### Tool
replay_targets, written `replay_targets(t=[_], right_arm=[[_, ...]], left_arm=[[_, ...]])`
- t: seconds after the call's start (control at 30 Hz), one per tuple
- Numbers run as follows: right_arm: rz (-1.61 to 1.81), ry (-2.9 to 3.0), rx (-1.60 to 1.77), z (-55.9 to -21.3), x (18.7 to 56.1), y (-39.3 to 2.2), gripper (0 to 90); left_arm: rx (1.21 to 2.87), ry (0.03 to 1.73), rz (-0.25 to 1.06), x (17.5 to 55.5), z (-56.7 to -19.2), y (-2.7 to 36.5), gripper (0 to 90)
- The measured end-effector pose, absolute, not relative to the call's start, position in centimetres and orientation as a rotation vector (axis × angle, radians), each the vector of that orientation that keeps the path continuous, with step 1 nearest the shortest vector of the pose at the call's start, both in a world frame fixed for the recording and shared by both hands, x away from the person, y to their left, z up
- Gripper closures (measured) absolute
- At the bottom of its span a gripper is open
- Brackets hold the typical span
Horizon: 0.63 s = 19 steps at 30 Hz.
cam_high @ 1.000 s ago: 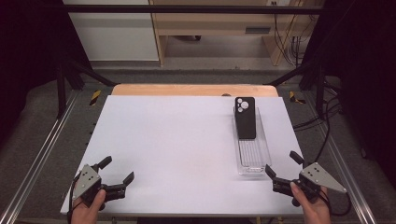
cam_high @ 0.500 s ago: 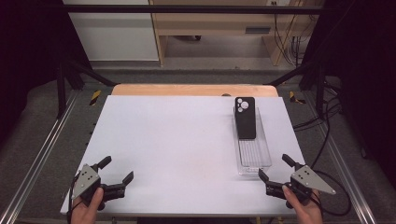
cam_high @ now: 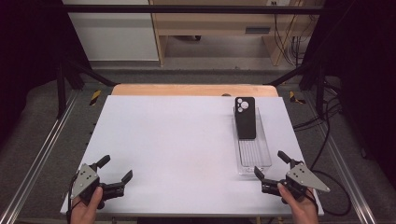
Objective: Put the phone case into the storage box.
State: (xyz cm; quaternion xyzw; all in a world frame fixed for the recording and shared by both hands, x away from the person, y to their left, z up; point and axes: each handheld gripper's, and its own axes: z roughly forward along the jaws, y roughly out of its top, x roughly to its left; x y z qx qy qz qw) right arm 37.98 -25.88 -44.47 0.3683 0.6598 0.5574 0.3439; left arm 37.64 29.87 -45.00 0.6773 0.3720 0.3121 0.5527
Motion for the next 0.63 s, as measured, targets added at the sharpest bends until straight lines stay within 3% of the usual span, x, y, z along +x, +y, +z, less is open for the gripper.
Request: replay_targets(t=[0.63], right_arm=[[1.451,1.69,0.941,-44.4,40.2,-25.5,1.8]], left_arm=[[1.494,0.906,0.747,38.2,-45.0,31.1,1.5]])
